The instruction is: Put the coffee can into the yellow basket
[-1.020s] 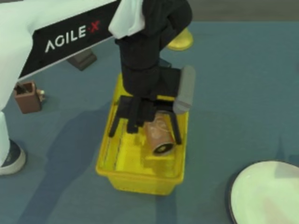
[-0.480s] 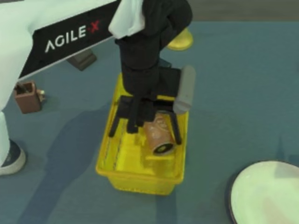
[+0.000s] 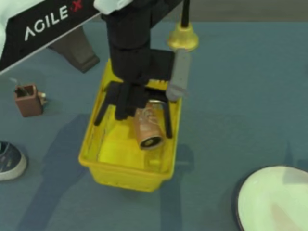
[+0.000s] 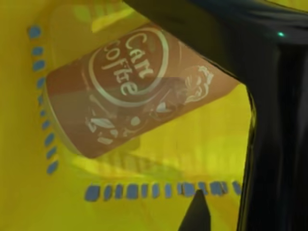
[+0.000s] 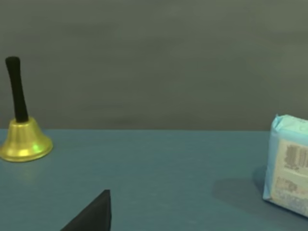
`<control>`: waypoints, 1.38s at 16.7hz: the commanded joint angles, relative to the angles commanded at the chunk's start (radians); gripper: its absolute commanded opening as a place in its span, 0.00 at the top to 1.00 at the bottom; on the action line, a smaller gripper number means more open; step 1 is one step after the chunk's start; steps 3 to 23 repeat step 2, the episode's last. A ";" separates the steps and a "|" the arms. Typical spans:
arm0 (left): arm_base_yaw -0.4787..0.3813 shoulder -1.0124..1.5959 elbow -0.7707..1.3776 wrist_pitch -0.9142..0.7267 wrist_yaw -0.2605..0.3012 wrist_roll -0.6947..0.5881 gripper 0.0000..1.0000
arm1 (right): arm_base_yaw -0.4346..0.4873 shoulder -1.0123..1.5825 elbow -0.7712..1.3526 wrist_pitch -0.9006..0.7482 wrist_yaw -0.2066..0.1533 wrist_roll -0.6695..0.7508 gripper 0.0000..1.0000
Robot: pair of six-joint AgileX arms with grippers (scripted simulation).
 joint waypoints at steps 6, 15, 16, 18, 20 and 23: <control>0.010 -0.008 0.024 -0.026 0.000 0.005 1.00 | 0.000 0.000 0.000 0.000 0.000 0.000 0.00; 0.010 -0.008 0.024 -0.026 0.000 0.005 1.00 | 0.000 0.000 0.000 0.000 0.000 0.000 0.00; 0.010 -0.008 0.024 -0.026 0.000 0.005 1.00 | 0.000 0.000 0.000 0.000 0.000 0.000 0.00; 0.010 -0.008 0.024 -0.026 0.000 0.005 1.00 | 0.000 0.000 0.000 0.000 0.000 0.000 0.00; 0.010 -0.008 0.024 -0.026 0.000 0.005 1.00 | 0.000 0.000 0.000 0.000 0.000 0.000 0.00; 0.010 -0.008 0.024 -0.026 0.000 0.005 1.00 | 0.000 0.000 0.000 0.000 0.000 0.000 0.00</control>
